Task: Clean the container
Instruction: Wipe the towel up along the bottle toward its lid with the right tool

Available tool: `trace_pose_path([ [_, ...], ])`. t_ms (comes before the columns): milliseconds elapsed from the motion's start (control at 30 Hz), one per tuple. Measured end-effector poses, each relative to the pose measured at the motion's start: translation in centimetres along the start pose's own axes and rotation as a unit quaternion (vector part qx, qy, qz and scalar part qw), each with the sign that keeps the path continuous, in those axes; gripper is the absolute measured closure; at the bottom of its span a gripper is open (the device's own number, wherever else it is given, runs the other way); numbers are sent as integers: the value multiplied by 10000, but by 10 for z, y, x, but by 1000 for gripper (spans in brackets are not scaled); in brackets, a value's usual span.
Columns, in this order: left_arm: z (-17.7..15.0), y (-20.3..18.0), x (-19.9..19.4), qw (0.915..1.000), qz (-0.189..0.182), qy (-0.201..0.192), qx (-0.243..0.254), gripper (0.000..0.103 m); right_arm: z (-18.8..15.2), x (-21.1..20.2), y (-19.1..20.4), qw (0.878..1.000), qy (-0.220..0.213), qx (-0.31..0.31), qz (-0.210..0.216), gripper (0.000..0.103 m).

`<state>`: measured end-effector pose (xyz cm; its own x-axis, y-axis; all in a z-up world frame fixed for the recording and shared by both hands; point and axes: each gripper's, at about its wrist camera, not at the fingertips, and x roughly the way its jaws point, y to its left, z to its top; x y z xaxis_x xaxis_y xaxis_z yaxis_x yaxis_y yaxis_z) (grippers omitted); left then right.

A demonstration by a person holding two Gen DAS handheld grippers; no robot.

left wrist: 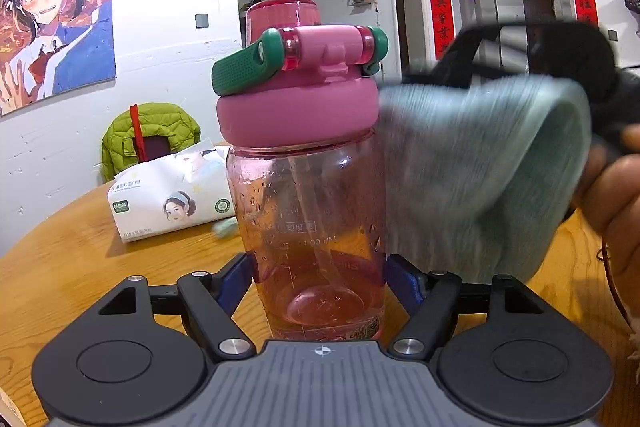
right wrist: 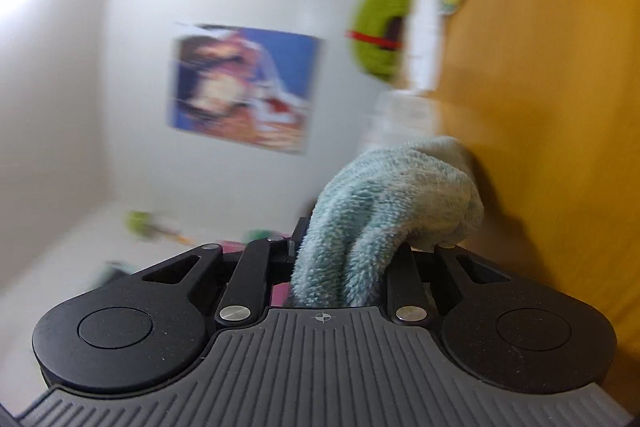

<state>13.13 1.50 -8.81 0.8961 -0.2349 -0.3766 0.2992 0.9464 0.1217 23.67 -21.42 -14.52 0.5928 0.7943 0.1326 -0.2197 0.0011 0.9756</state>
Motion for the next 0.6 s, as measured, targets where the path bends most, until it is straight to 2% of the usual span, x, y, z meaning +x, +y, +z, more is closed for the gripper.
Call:
trace_pose_path([
  [33,0,0,0,10000,3,0,3,32,-1,2,0,10000,21,-17,-38,79],
  [67,0,0,1,10000,5,0,7,32,-2,4,-2,9996,36,-30,-267,79],
  [133,0,0,1,10000,9,2,10,32,-3,9,-8,9957,94,-41,-918,79],
  [200,0,1,1,10000,9,0,11,32,-4,17,-18,9844,243,-3,-1740,79],
  [233,0,1,1,10000,10,0,12,32,-4,20,-21,9794,286,-43,-1997,79],
  [267,0,1,1,10000,10,-1,13,32,-5,21,-20,9781,289,-108,-2059,79],
  [300,0,1,2,10000,8,-4,11,32,-5,21,-17,9801,261,-169,-1963,79],
  [367,0,2,3,10000,7,-10,17,32,-3,15,-11,9920,125,-78,-1256,79],
  [400,0,1,4,10000,11,-11,29,32,-2,11,-9,9972,51,18,-749,79],
  [467,0,1,7,10000,11,-11,47,31,0,6,-3,9999,-36,79,-131,79],
  [533,1,1,9,10000,21,-10,48,31,-2,8,-2,9999,-36,74,-136,79],
  [600,1,2,10,10000,15,-7,18,31,-4,13,-7,9972,9,73,-744,79],
])
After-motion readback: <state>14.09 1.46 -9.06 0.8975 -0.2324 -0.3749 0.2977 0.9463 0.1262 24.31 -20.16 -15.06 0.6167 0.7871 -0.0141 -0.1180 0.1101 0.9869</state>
